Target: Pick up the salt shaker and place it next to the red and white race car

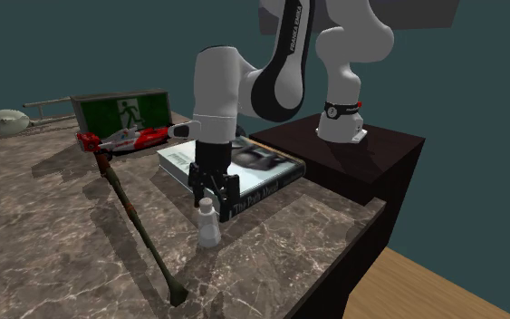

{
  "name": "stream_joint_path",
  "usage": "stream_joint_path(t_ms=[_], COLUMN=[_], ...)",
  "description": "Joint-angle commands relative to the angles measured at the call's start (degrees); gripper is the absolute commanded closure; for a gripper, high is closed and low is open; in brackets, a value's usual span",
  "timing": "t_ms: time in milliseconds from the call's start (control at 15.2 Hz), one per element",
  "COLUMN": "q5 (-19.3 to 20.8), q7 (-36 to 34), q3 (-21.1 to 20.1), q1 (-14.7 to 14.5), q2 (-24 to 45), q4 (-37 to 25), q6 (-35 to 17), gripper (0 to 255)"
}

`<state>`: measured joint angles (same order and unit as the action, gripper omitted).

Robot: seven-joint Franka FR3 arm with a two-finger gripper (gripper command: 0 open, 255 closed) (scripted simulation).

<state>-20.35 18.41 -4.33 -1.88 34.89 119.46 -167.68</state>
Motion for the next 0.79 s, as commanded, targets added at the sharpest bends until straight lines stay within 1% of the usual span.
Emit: stream_joint_path(t_ms=[0, 264, 330, 726], q5=[0.0, 0.0, 0.0, 0.0], q7=[0.0, 0.0, 0.0, 0.0], q3=[0.0, 0.0, 0.0, 0.0], q1=[0.0, 0.0, 0.0, 0.0], q2=[0.1, 0.1, 0.1, 0.1], q4=[-0.1, -0.1, -0.1, -0.1], q6=[-0.1, -0.1, -0.1, -0.1], gripper=[0, 0, 255, 255])
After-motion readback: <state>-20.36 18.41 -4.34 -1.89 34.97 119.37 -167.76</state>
